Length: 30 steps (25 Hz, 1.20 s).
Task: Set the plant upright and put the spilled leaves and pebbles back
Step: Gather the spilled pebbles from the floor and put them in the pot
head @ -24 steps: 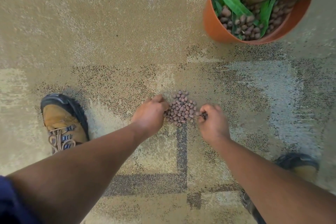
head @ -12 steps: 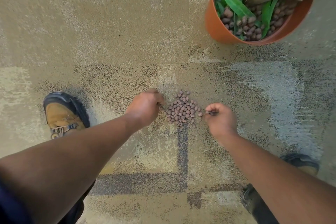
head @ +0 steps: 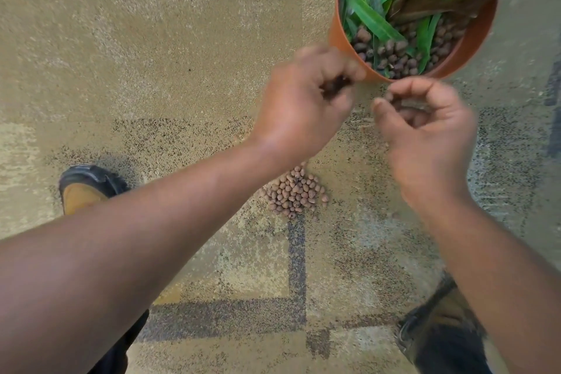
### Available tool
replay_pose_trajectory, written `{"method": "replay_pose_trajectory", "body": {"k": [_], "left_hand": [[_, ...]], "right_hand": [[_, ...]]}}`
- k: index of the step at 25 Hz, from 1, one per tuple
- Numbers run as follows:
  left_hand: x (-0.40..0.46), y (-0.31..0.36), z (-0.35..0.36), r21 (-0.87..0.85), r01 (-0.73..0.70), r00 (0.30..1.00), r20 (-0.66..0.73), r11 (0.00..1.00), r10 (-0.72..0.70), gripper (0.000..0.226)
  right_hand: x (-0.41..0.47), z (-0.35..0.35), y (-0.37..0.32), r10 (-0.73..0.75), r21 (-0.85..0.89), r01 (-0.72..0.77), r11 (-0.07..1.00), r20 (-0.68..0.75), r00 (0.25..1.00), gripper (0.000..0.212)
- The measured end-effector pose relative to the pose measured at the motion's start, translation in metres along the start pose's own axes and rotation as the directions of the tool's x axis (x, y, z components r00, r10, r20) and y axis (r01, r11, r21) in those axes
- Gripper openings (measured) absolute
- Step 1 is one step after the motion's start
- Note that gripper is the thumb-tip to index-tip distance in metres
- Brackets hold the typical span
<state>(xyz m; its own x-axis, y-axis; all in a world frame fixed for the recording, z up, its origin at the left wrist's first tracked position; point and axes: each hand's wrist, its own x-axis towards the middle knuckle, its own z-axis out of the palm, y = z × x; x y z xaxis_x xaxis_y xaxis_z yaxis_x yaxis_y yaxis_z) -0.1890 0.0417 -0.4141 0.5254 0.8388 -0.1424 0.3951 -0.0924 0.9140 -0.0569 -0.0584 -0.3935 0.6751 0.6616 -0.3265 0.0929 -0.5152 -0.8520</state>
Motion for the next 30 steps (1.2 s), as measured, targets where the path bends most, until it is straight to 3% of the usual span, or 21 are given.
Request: {"method": "replay_pose_trajectory", "body": {"k": [3, 8, 12, 15, 17, 18, 20, 23, 26, 28, 30], "left_hand": [[0.046, 0.024, 0.014, 0.074, -0.088, 0.994, -0.057, 0.993, 0.092, 0.013], [0.075, 0.016, 0.018, 0.276, -0.067, 0.997, 0.051, 0.959, 0.055, 0.021], [0.072, 0.011, 0.017, 0.282, -0.082, 0.996, 0.063, 0.956, 0.067, 0.029], [0.061, 0.009, 0.014, 0.196, -0.129, 0.991, -0.007, 0.972, 0.133, 0.02], [0.042, -0.002, 0.007, 0.148, -0.147, 0.986, -0.058, 0.978, 0.157, 0.013], [0.029, -0.013, 0.005, 0.142, -0.102, 0.993, -0.048, 0.985, 0.109, 0.012], [-0.003, -0.04, 0.003, 0.201, 0.054, 0.994, 0.081, 0.978, -0.071, 0.021], [-0.053, -0.081, 0.008, 0.446, 0.154, 0.885, 0.334, 0.882, -0.323, 0.04], [-0.09, -0.11, 0.011, 0.629, 0.149, 0.774, 0.406, 0.763, -0.486, 0.059], [-0.109, -0.121, 0.013, 0.678, 0.166, 0.726, 0.407, 0.716, -0.554, 0.073], [-0.123, -0.127, 0.016, 0.679, 0.148, 0.717, 0.427, 0.719, -0.551, 0.073]], "right_hand": [[0.037, -0.001, -0.017, -0.06, 0.023, 0.061, 0.998, -0.068, 0.996, 0.024], [0.074, 0.001, -0.006, 0.076, 0.01, -0.076, 0.997, -0.031, 0.997, 0.017], [0.074, -0.001, 0.002, 0.115, 0.015, -0.114, 0.993, -0.042, 0.993, 0.029], [0.063, 0.0, 0.003, -0.053, -0.183, 0.03, 0.983, -0.127, 0.99, 0.028], [0.046, 0.005, 0.006, -0.194, -0.302, 0.17, 0.938, -0.054, 0.979, 0.026], [0.036, 0.007, 0.011, -0.186, -0.316, 0.187, 0.93, 0.034, 0.982, 0.027], [0.018, 0.011, 0.03, -0.005, -0.377, 0.102, 0.921, 0.25, 0.968, 0.029], [-0.008, 0.016, 0.073, 0.403, -0.651, -0.022, 0.759, 0.442, 0.801, 0.022], [-0.042, 0.025, 0.105, 0.581, -0.778, -0.078, 0.624, 0.395, 0.712, 0.051], [-0.06, 0.037, 0.115, 0.59, -0.728, -0.184, 0.661, 0.352, 0.727, 0.063], [-0.068, 0.048, 0.12, 0.583, -0.657, -0.268, 0.704, 0.321, 0.746, 0.06]]}}
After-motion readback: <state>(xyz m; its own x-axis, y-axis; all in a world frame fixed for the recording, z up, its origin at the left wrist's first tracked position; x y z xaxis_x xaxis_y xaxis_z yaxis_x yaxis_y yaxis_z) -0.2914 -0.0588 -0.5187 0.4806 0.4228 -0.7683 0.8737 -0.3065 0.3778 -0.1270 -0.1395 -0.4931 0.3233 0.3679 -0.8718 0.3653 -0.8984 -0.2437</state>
